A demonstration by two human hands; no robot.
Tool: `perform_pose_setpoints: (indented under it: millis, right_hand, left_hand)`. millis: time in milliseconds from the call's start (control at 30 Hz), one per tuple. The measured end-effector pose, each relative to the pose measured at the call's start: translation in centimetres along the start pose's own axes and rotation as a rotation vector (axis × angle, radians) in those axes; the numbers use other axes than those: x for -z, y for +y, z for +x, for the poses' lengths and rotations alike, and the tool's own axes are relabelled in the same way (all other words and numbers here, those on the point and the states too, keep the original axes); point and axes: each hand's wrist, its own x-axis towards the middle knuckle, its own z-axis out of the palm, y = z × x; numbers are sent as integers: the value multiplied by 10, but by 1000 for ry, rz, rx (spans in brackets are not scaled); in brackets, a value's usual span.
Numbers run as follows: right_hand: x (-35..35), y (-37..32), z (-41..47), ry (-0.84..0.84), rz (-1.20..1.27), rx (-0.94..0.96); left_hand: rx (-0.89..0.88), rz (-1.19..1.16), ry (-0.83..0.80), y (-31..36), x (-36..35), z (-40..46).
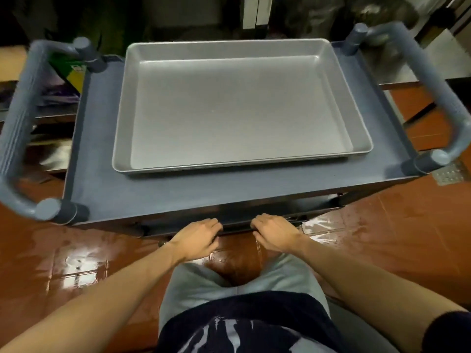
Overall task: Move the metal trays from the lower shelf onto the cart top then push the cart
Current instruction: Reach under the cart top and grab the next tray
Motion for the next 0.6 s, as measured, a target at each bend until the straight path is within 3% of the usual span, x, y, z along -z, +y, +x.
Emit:
perform_pose_setpoints:
  millis: [200,400,600]
  right_hand:
    - [-67,32,36,-116,48,-149]
    - [-164,72,69,-346,24,-142]
    - [-279,112,101,-417,7,-200]
  left_hand:
    - [149,-79,-59,-37,-60,11]
    - [119,-68,-165,-57,-155,47]
    - [143,-45,-269,-83,-270,102]
